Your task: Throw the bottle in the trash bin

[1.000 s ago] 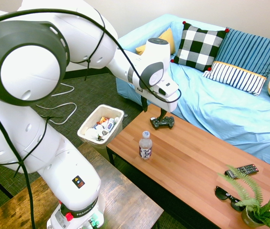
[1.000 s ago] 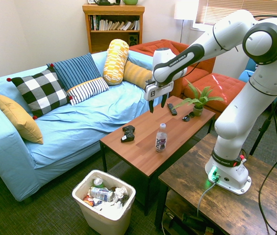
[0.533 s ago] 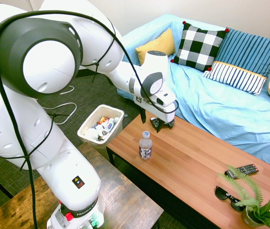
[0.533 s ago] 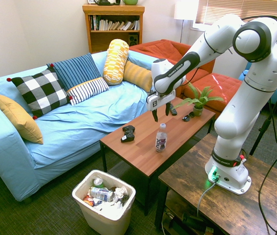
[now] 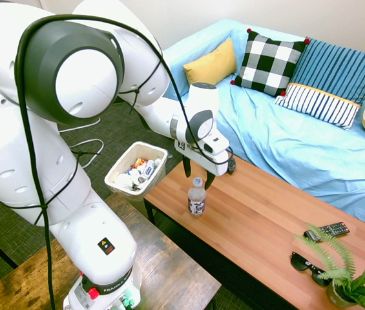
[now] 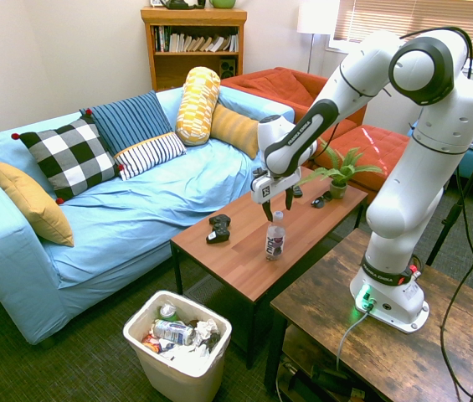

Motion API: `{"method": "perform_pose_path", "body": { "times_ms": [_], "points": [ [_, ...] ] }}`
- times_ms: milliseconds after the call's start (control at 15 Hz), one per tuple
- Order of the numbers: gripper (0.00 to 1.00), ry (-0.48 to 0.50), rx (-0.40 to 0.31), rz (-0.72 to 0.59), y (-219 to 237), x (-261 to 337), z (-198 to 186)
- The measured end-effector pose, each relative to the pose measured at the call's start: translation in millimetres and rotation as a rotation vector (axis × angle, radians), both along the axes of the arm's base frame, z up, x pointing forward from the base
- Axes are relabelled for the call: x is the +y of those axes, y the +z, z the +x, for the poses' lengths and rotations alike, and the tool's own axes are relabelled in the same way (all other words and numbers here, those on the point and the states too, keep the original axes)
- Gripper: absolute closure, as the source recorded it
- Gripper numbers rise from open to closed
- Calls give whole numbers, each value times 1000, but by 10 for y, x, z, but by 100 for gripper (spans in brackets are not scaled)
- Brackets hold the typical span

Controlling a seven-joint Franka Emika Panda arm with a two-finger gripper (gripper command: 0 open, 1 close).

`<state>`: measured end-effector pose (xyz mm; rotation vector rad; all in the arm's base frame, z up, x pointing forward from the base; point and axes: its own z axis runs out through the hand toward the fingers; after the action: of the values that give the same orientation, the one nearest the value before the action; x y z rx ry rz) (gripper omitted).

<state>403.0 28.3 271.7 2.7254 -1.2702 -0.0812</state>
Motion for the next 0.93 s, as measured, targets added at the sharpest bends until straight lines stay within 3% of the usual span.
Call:
{"method": "perform_pose_path", "body": {
  "times_ms": [933],
  "points": [
    [100, 0, 6, 1, -57, 79, 20]
  ]
}}
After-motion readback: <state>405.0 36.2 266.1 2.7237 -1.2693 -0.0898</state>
